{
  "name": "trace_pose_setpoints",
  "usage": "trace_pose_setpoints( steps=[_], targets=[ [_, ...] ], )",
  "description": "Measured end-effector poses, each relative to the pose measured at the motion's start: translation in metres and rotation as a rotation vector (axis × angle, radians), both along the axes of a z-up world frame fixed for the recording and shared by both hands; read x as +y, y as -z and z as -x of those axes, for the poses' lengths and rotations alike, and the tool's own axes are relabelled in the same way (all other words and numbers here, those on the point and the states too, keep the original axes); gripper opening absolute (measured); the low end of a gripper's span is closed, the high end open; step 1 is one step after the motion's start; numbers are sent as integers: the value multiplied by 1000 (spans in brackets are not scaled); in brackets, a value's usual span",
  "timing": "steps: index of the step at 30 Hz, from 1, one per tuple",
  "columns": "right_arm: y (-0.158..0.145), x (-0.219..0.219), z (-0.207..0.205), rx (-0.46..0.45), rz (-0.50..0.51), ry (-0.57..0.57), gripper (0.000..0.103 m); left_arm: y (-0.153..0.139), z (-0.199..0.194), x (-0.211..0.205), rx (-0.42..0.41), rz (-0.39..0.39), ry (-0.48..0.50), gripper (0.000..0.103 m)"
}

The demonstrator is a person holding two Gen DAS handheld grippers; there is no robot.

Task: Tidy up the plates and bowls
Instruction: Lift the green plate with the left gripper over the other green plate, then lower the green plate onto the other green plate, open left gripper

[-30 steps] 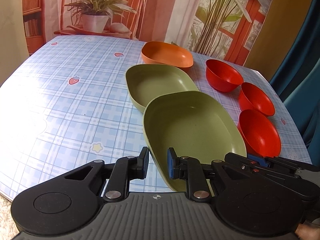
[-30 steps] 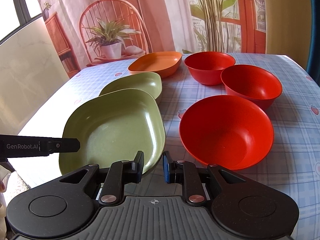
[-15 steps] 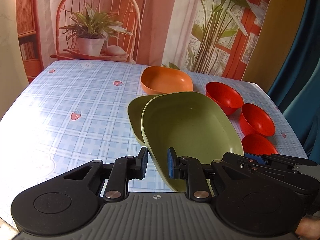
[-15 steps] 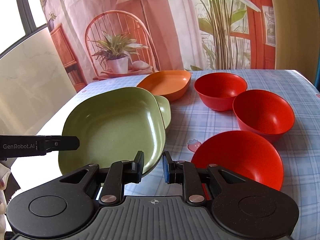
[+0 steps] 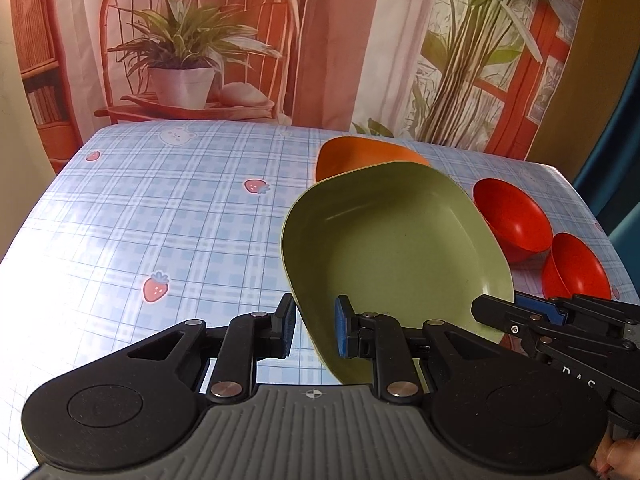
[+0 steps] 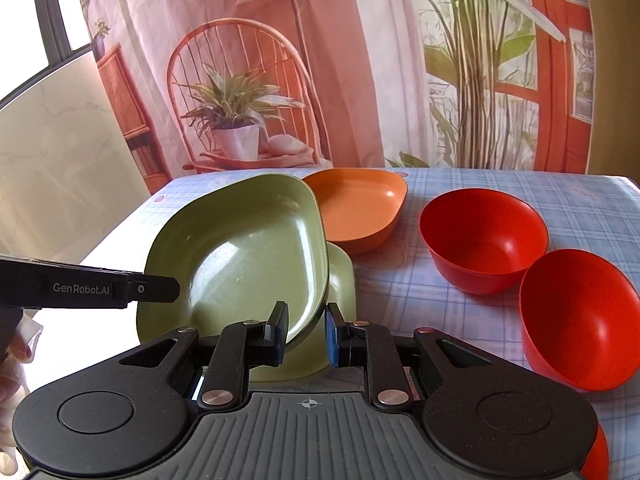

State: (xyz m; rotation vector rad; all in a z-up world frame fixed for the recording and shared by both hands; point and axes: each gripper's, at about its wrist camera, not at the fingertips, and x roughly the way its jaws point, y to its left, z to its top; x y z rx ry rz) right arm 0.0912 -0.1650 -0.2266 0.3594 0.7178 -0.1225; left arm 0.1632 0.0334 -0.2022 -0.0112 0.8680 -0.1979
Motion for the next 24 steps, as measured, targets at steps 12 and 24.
trace_pose_setpoints(
  steps=[12, 24],
  targets=[
    [16, -7, -10, 57, -21, -4, 18, 20, -21, -6, 61, -23, 22, 21],
    [13, -5, -10, 68, -1, -6, 21, 24, -23, -6, 72, -35, 33, 21]
  ],
)
